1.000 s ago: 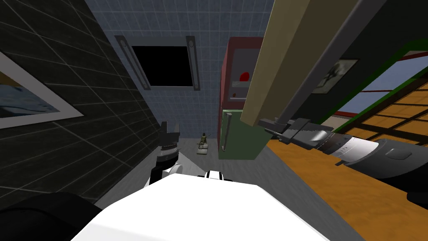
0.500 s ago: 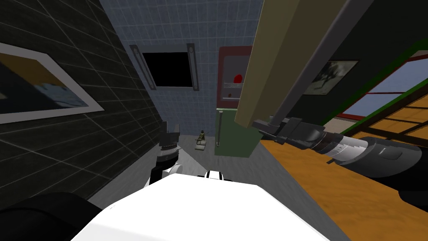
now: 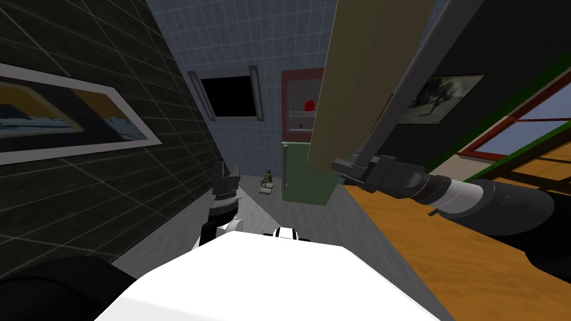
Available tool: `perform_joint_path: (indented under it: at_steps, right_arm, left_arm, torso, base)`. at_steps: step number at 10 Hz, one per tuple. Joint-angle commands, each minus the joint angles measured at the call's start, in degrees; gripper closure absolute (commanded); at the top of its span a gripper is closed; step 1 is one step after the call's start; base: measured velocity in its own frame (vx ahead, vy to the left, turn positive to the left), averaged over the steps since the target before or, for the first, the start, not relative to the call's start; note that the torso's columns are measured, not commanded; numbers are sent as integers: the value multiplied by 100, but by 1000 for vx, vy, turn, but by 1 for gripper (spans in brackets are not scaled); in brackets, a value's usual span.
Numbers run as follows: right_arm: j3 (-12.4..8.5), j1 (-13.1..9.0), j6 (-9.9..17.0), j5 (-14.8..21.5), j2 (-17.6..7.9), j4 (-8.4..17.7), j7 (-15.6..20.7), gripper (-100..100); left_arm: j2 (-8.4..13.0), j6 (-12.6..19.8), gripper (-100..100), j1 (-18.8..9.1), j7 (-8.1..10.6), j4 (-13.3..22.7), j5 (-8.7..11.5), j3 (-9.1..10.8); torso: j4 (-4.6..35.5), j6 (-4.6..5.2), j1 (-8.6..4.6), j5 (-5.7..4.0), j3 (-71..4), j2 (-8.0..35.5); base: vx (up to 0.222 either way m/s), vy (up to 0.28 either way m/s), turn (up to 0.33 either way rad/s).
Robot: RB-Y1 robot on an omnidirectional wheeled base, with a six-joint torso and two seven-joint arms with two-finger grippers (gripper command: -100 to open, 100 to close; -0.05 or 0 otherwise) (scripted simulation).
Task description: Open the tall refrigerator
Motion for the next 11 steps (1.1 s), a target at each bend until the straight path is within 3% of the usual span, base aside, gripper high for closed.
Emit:
perform_joint_path:
  at_steps: [1,2,6,11]
  right_arm:
    - [1,-21,-34,-15,-14,-2,7,100]
    - [48,-59,-138,-52,-53,8,54,100]
    - [137,-230,-379,-187,-146,36,178,100]
    - [255,-459,-702,-367,-270,74,343,100]
  left_arm:
    - [0,0,0,1,0,0,0,0]
    - [-2,0,0,2,0,0,0,-1]
    - [0,0,0,1,0,0,0,0]
    - [0,0,0,1,0,0,0,0]
  torso:
    - [1,3,17,5,-3,-9]
    - [-13,-8,63,18,-23,-40]
    - [-13,2,-49,-23,-8,-15]
    - [-23,-8,-18,-10,-30,-43]
  base:
    - [-57,-96,-10]
    - [-77,-128,94]
    - [-95,-255,145]
    - [-110,-276,143]
